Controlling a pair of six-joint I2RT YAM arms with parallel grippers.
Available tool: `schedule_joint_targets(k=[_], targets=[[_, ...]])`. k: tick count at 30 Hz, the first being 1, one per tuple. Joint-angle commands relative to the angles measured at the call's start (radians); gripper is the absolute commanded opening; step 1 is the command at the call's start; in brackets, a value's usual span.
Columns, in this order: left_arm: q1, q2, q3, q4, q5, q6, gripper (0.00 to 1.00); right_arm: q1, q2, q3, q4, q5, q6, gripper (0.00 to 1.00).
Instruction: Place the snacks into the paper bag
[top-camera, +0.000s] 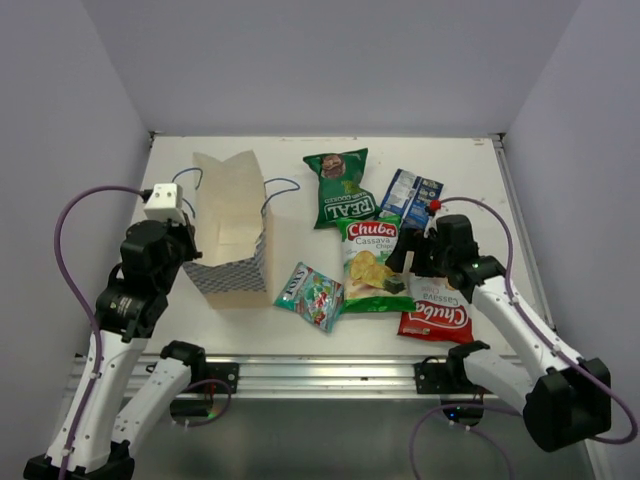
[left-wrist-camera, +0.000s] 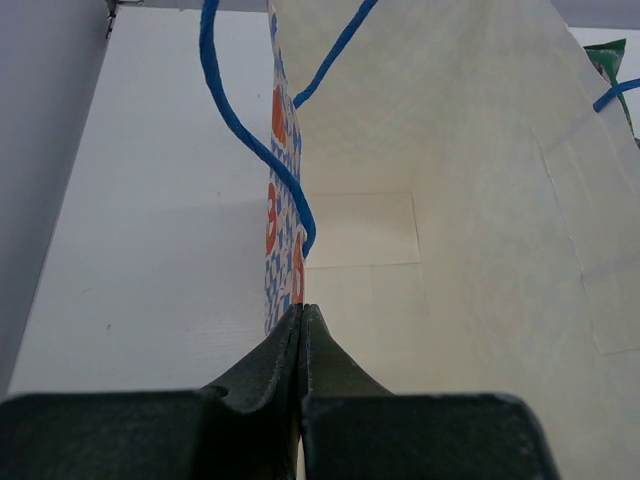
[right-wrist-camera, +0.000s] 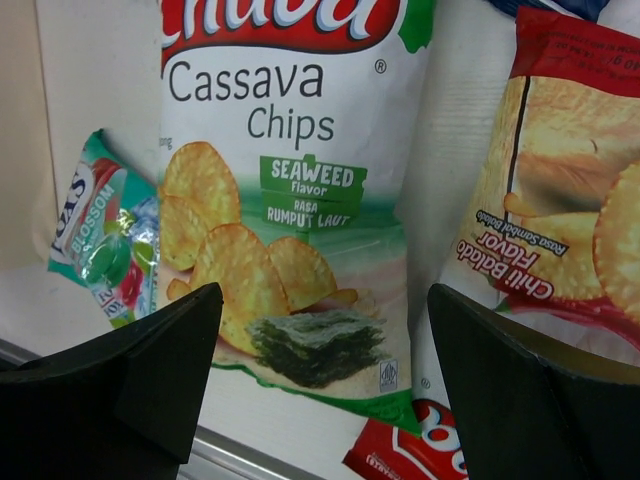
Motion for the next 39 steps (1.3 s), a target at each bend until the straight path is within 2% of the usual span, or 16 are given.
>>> schedule_joint_targets(k=[1,9,12,13,17,18,24,28,33,37,39], targets=[[-0.003,-0.008,-0.012,0.044,0.036,0.028,0.0,0.005,0.052,-0.034,0.182,0.025,-0.016,0.89],[-0.003,-0.02,-0.01,0.061,0.056,0.042,0.0,0.017,0.208,-0.073,0.306,0.002,-0.007,0.86],[-0.003,-0.025,-0.015,0.07,0.062,0.045,0.0,0.026,0.256,-0.082,0.34,-0.018,-0.006,0.65],[-0.003,-0.028,-0.016,0.075,0.062,0.045,0.0,0.029,0.277,-0.08,0.343,-0.026,-0.004,0.43],[-0.003,-0.029,-0.018,0.075,0.062,0.048,0.0,0.046,0.262,-0.057,0.315,-0.003,-0.001,0.04],[-0.003,-0.029,-0.018,0.076,0.062,0.047,0.0,0.049,0.25,-0.051,0.292,0.003,-0.004,0.0],[-0.003,-0.036,-0.021,0.078,0.064,0.047,0.0,0.072,0.101,0.094,0.13,0.06,-0.032,0.0],[-0.003,-0.042,-0.021,0.078,0.065,0.048,0.0,0.095,0.069,0.395,0.039,0.135,-0.071,0.0],[-0.005,-0.048,-0.026,0.081,0.068,0.05,0.0,0.109,0.209,0.821,0.005,0.082,-0.084,0.0],[-0.003,-0.049,-0.036,0.09,0.078,0.047,0.0,0.138,0.322,1.012,0.093,-0.021,-0.032,0.0],[-0.003,-0.048,-0.041,0.098,0.088,0.048,0.0,0.176,0.371,1.078,0.191,-0.098,0.031,0.0]])
